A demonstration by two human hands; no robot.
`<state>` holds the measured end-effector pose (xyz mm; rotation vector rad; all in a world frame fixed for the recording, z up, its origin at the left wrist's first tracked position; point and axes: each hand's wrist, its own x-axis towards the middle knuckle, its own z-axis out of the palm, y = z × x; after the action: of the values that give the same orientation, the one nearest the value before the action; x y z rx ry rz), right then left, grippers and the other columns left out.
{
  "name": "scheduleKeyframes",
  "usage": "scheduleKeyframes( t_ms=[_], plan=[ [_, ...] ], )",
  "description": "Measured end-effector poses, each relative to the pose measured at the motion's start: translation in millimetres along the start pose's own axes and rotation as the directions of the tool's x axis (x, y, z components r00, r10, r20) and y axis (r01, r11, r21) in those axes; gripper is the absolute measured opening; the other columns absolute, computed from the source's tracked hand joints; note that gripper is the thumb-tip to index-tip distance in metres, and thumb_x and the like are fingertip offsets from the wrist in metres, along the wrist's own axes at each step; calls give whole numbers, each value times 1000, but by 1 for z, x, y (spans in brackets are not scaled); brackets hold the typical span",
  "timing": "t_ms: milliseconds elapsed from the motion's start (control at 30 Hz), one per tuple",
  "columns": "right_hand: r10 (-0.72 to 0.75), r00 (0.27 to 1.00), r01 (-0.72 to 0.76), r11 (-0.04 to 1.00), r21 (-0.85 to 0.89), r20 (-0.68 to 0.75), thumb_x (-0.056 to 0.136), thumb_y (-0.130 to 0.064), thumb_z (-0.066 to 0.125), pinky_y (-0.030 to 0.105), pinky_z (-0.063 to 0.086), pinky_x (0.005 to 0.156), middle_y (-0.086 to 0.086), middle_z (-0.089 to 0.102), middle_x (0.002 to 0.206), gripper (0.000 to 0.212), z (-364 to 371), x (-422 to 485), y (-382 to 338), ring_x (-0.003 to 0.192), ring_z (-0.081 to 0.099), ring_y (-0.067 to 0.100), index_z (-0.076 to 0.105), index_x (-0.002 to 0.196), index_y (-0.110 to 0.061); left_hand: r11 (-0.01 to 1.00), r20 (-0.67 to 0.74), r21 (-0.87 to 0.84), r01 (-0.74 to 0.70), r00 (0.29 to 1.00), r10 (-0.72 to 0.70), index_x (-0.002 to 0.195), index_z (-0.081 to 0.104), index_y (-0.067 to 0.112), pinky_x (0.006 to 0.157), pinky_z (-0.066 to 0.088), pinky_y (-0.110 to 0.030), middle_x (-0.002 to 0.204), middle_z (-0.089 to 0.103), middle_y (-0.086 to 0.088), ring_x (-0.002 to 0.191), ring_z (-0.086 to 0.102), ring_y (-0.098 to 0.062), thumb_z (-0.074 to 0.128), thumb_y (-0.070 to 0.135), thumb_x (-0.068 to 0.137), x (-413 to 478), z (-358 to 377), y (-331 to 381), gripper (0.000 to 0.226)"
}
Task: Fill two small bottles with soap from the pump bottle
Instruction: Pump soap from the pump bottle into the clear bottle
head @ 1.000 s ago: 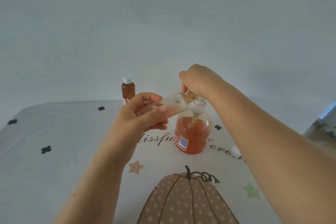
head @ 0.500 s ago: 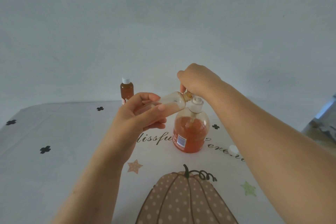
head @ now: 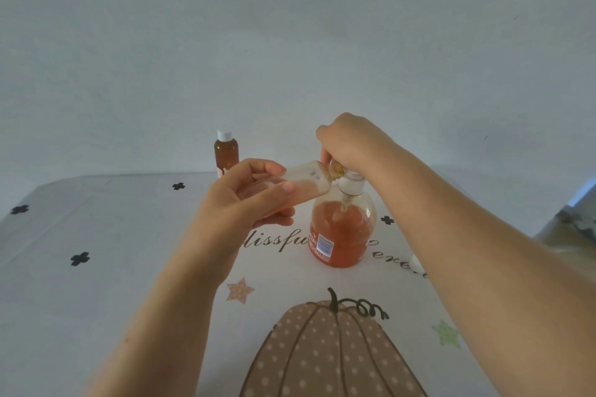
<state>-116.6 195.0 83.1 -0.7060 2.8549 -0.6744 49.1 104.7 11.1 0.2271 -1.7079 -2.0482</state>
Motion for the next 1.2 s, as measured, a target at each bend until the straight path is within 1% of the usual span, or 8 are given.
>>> scheduleKeyframes(
  t_ms=[133, 233, 300, 433, 700, 967, 1100, 1200],
  plan=[
    [-5, 1000, 5, 1000, 4, 3, 94, -20, 39, 32, 46, 71, 8, 78, 97, 41, -1, -1, 0, 65, 59, 23, 78, 102, -7, 1000, 0, -5, 6, 1000, -6, 100, 67, 9, 71, 59, -32, 90, 71, -6, 74, 70, -27, 77, 21, 71, 0, 1, 0, 33],
    [-16, 1000, 16, 1000, -14, -16, 94, -21, 39, 30, 44, 65, 6, 77, 90, 40, -5, -5, -3, 60, 58, 21, 77, 97, -8, 1000, 8, -8, -7, 1000, 7, 100, 66, 9, 72, 59, -33, 88, 72, -4, 74, 69, -26, 76, 20, 73, -1, 1, 1, 31],
    [-33, 999, 31, 999, -30, -42, 94, -21, 40, 29, 43, 63, 6, 76, 90, 39, -9, -7, -5, 61, 59, 21, 76, 95, -8, 999, 9, -27, -22, 1000, 22, 99, 66, 10, 71, 59, -32, 86, 71, -4, 73, 68, -25, 75, 20, 74, -2, 3, 1, 29],
    [-63, 996, 60, 997, -48, -68, 94, -23, 40, 31, 43, 67, 6, 76, 96, 37, -12, -7, -5, 70, 59, 24, 74, 97, -8, 998, 7, -28, -47, 999, 47, 101, 64, 7, 70, 58, -31, 85, 72, -5, 73, 68, -24, 74, 20, 74, -3, 6, 2, 31],
    [-42, 998, 41, 999, -22, -49, 94, -23, 40, 32, 45, 69, 6, 78, 93, 39, -6, -4, -4, 66, 60, 23, 76, 98, -7, 999, -6, -15, -29, 1000, 29, 101, 66, 9, 71, 58, -32, 87, 71, -4, 73, 69, -26, 77, 21, 72, -1, 3, 1, 33],
    [-38, 999, 38, 999, 15, -33, 96, -24, 39, 33, 48, 74, 7, 77, 95, 39, 1, -2, 2, 73, 62, 24, 75, 97, -7, 1000, -5, 6, -11, 1000, 11, 98, 67, 11, 71, 58, -32, 93, 68, -9, 74, 69, -28, 77, 20, 71, 1, 0, -1, 30],
    [-46, 998, 46, 999, 5, -45, 94, -22, 40, 31, 45, 68, 8, 77, 95, 38, -4, -5, 0, 67, 60, 24, 75, 97, -7, 1000, 2, -2, -23, 1000, 23, 101, 66, 9, 72, 58, -33, 91, 70, -7, 75, 69, -28, 77, 21, 72, 0, 1, 0, 33],
    [-53, 997, 51, 998, -32, -51, 94, -21, 40, 30, 42, 65, 6, 78, 95, 38, -12, -7, -6, 68, 60, 23, 75, 99, -7, 999, 6, -23, -42, 999, 42, 101, 65, 9, 71, 57, -32, 88, 71, -4, 75, 68, -26, 75, 21, 74, -2, 4, 1, 32]
  ],
)
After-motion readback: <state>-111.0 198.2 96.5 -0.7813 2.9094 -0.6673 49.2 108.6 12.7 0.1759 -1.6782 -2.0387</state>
